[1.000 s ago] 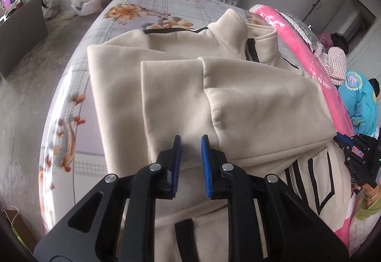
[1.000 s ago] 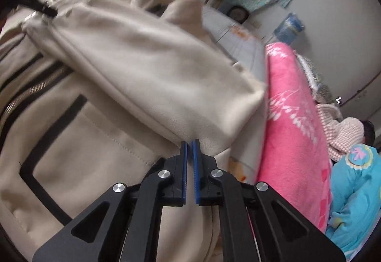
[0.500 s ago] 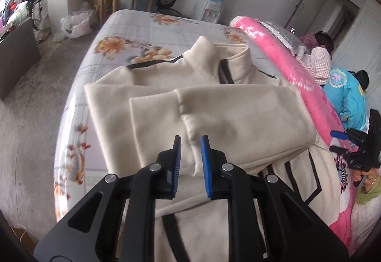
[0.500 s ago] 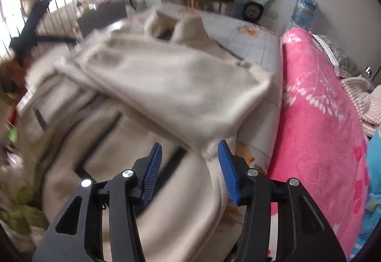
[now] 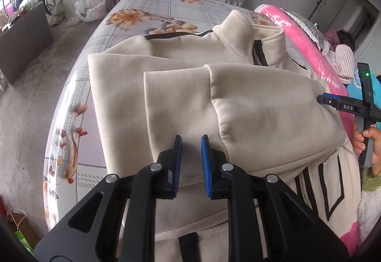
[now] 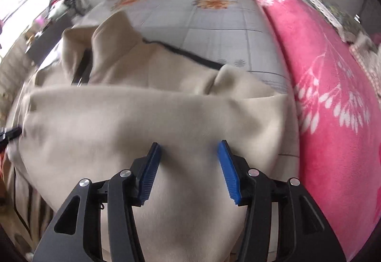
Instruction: Fold large clothes
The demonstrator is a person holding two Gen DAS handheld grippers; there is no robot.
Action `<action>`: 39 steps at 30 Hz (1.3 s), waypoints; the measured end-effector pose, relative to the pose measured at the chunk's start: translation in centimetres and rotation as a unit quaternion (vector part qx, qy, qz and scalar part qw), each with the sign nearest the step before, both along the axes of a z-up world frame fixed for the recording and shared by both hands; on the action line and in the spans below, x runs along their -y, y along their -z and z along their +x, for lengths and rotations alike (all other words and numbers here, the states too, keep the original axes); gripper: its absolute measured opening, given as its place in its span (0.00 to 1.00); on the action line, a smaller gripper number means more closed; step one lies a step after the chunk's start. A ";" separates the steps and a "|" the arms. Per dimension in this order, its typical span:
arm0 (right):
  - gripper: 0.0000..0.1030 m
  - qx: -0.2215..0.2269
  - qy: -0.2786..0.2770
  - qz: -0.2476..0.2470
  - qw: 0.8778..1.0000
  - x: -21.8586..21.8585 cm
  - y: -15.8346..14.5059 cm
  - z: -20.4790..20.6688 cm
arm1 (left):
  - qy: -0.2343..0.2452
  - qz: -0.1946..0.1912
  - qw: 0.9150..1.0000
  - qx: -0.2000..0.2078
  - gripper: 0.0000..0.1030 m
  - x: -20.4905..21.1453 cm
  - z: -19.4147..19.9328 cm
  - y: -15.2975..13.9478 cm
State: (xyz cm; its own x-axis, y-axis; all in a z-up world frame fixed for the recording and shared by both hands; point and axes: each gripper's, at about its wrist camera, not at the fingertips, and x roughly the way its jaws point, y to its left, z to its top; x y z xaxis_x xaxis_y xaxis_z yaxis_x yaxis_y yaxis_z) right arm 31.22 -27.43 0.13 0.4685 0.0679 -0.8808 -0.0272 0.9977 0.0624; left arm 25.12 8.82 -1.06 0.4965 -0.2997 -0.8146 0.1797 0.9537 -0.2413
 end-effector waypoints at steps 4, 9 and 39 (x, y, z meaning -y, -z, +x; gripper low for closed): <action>0.48 0.055 -0.030 0.022 0.998 -3.2 -3.7 -1.2 | 0.001 -0.006 1.000 0.002 0.16 -0.2 -0.2 0.2; 0.48 0.058 -0.098 0.060 0.992 -9.8 -3.9 -0.1 | -0.014 -0.022 1.000 -0.004 0.16 -0.6 -0.2 0.2; 0.11 0.049 -0.295 -0.010 0.954 -27.9 -1.2 -7.2 | -0.045 -0.137 0.989 -0.008 0.34 -6.2 -2.5 0.2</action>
State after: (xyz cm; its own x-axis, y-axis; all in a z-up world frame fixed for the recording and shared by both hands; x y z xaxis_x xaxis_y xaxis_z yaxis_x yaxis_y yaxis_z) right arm 24.00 0.42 1.33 0.4345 0.3291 -0.8384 -0.5896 0.8076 0.0115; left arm 22.65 15.03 -1.24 0.5186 -0.4660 -0.7168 0.0908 0.8637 -0.4958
